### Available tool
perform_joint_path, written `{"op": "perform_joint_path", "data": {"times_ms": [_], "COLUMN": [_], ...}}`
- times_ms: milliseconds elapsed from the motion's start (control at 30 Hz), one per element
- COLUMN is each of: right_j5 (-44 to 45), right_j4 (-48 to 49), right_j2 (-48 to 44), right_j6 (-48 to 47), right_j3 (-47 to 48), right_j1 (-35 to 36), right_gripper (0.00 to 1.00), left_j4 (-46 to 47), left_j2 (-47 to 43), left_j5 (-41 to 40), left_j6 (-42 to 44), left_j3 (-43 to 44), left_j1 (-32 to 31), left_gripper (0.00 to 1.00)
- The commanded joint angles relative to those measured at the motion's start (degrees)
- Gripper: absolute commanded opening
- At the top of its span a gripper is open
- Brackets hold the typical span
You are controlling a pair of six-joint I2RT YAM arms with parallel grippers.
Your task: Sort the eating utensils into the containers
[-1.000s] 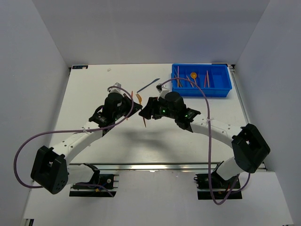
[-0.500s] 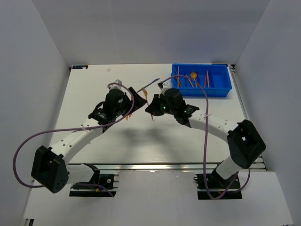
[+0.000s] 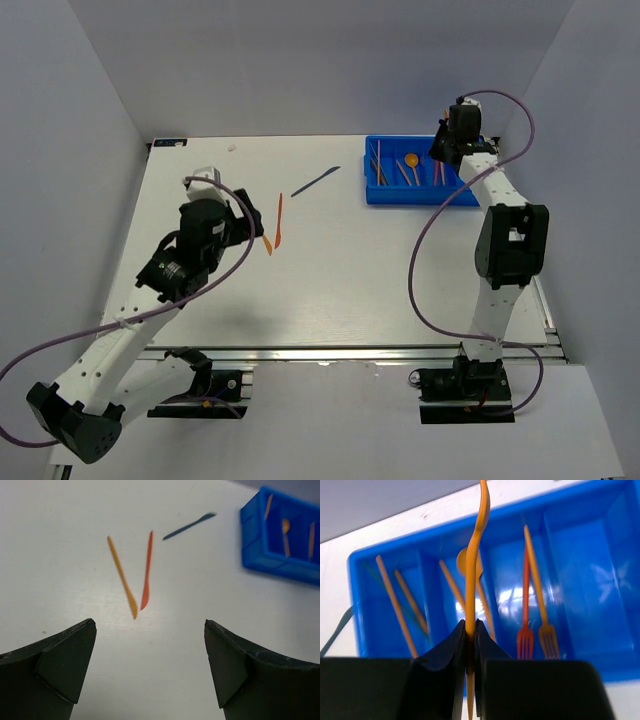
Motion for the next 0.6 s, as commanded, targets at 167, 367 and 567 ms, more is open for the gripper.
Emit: {"op": "perform_joint_path", "data": {"times_ms": [167,367,567], "right_j5": [1.17,1.34,1.96], "right_j4": [-7.17,-3.57,-0.05], "right_j2": [15.63,17.57,15.55], "right_j6": [-9.35,-9.35,-9.7], "right_j3": [21.76,18.98,13.08], "right_j1": [-2.31,-2.57,-2.57], "right_gripper": [0.0,0.0,0.0], "left_j4": [1.93,3.25,3.08], "left_j2": [-6.7,-9.17,-8.38], "left_j5": [-0.56,1.11,1.2], "left_j6": [9.8,10.07,10.07], "left_j3": [-9.7,-11.21,-11.12], "left_j1": [-0.02,-0.02,-0.02], "left_gripper": [0.98,0.98,0.98]}}
